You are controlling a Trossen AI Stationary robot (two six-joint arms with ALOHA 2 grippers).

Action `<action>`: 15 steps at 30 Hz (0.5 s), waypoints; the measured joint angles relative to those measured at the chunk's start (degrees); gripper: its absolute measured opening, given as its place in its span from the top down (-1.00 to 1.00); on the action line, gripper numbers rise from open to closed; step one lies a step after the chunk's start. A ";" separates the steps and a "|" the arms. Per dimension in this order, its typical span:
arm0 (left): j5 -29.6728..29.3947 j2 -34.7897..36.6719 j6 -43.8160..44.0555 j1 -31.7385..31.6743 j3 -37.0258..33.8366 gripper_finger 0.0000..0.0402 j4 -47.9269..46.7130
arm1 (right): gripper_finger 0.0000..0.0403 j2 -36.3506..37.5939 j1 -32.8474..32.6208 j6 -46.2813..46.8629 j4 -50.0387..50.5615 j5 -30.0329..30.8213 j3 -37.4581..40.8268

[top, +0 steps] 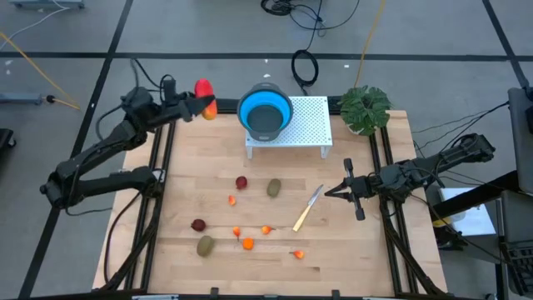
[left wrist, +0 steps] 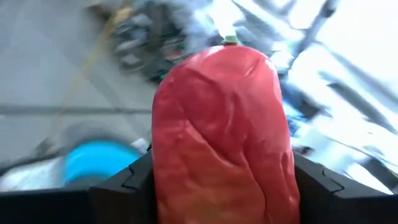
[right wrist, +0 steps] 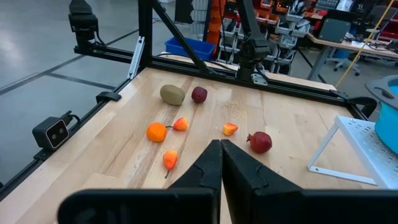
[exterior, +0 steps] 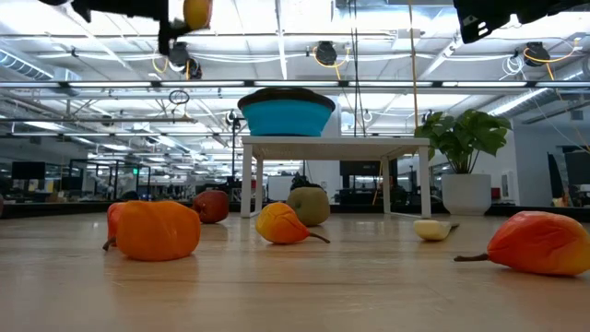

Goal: Pick & Place Fruit
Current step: Put the red mango into the blue strainer bowl on the shelf

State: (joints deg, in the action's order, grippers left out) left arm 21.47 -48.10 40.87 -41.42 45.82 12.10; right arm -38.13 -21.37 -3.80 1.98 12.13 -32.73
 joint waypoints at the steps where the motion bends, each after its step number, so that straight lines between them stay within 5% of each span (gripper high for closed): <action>1: 1.51 -0.05 -1.09 0.51 0.00 -0.20 2.21 | 1.00 0.00 -0.01 -0.05 0.01 0.01 0.00; 10: 15.41 -0.38 -16.48 7.06 0.00 -0.15 14.69 | 1.00 0.00 0.00 -0.62 0.02 0.02 0.00; 15: 16.54 -0.37 -26.60 11.05 0.00 -0.18 15.62 | 1.00 0.00 0.00 -1.63 0.02 0.04 0.00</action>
State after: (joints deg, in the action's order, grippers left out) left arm 38.02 -48.47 14.27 -30.38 45.82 27.72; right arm -38.13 -21.37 -5.43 2.00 12.16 -32.73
